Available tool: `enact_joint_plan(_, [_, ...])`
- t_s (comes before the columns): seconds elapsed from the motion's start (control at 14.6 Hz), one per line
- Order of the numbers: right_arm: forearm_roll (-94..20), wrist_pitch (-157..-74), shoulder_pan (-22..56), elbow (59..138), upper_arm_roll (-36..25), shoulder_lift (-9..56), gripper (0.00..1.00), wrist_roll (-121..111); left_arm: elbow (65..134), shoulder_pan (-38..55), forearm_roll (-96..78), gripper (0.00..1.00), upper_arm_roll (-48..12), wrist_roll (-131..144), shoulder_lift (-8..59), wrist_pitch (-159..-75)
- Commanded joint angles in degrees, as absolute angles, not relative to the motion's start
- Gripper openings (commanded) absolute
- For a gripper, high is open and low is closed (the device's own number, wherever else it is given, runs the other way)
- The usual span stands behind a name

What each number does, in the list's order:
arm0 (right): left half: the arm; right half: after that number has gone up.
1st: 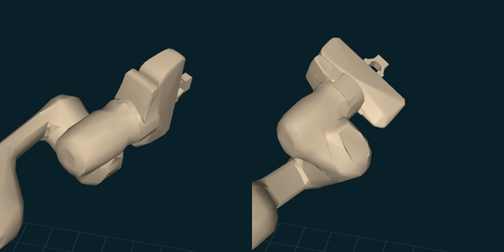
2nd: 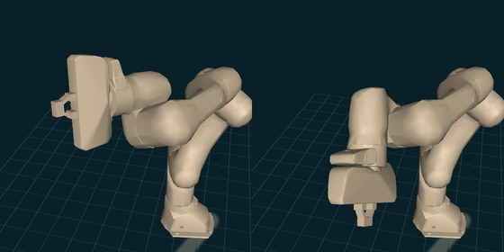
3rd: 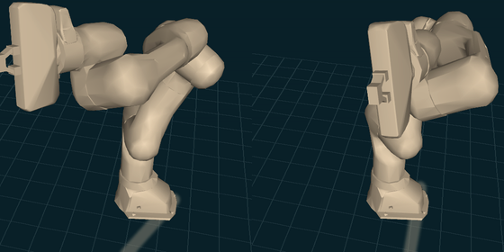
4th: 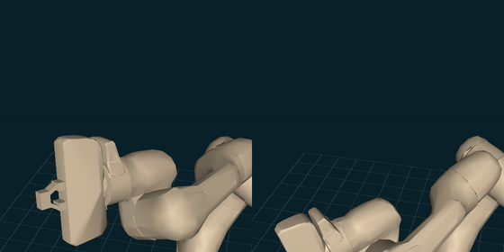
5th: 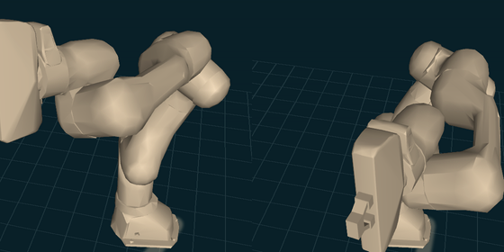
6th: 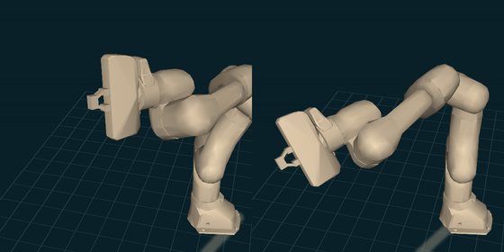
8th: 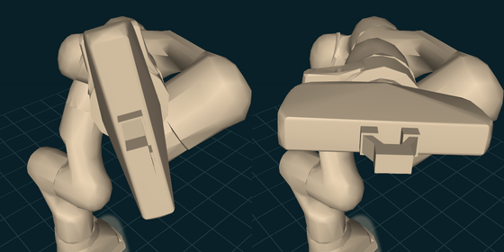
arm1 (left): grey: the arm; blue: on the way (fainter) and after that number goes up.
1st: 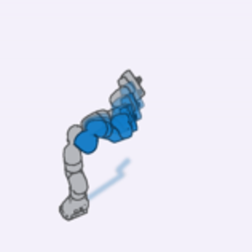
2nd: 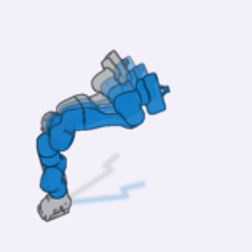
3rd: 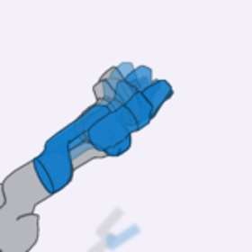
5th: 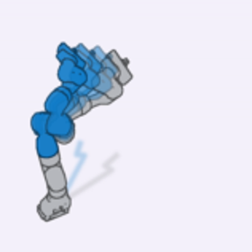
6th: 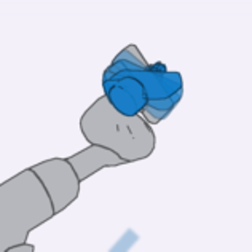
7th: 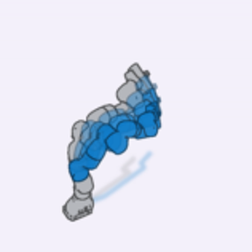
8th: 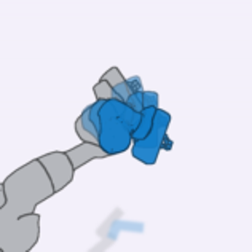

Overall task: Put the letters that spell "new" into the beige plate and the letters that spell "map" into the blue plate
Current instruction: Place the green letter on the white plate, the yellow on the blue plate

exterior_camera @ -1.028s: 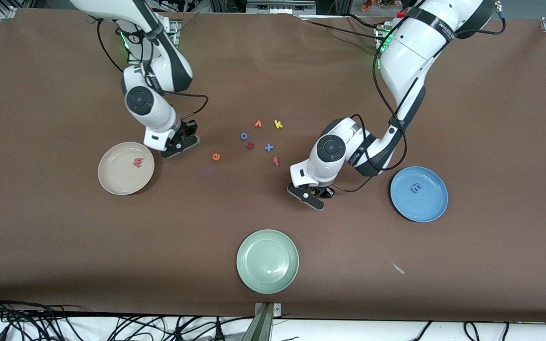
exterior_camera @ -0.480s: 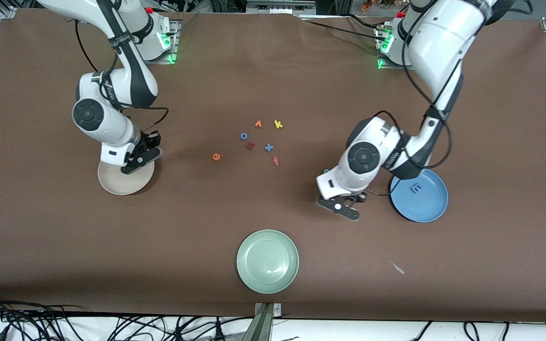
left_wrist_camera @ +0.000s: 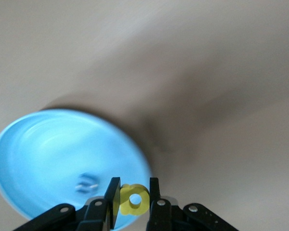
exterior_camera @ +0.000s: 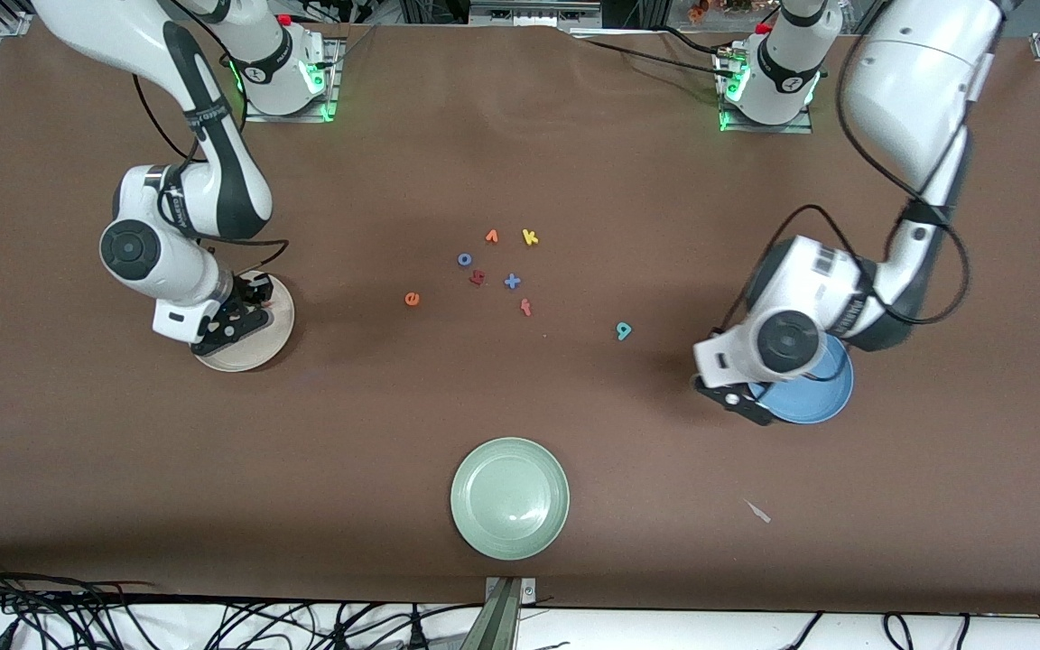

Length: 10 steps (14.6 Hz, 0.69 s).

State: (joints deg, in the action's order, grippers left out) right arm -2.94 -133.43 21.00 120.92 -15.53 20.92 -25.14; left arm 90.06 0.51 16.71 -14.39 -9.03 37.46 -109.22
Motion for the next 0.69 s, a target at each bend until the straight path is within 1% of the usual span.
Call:
enact_joint_plan(0.0, [-2.64, -130.62, 20.83, 118.04, -15.29, 21.36, 1.00, -22.69, 93.85, -5.52, 17.40, 0.10, -15.56, -16.94, 36.83, -112.74])
enact_joint_plan(0.07, [-2.64, -128.78, 21.18, 117.08, -15.03, 21.18, 1.00, -20.76, 96.74, -6.49, 17.40, 0.19, -15.56, -17.92, 36.39, -116.16])
enact_joint_plan(0.14, [-2.64, -126.41, 21.44, 115.68, -14.42, 21.18, 1.00, -18.48, 98.25, -7.55, 17.05, 0.43, -15.73, -18.02, 35.78, -117.67])
enact_joint_plan(0.21, [-2.81, -124.21, 21.71, 114.36, -13.46, 21.18, 1.00, -15.93, 98.17, -7.56, 16.79, 0.84, -16.78, -18.02, 35.51, -117.60])
enact_joint_plan(0.27, [-3.07, -123.23, 21.80, 113.56, -12.14, 21.18, 1.00, -12.86, 97.83, -7.82, 16.79, 1.00, -17.92, -17.50, 35.51, -117.08])
enact_joint_plan(0.48, [-3.34, -124.10, 21.80, 113.47, -7.31, 21.18, 1.00, -3.29, 95.72, -6.95, 13.54, 1.00, -19.42, -14.95, 34.28, -113.57])
enact_joint_plan(0.62, [-3.51, -125.59, 21.80, 113.55, -3.62, 21.09, 1.00, 5.23, 95.54, -6.68, 11.35, 1.00, -22.83, -11.02, 34.02, -112.33])
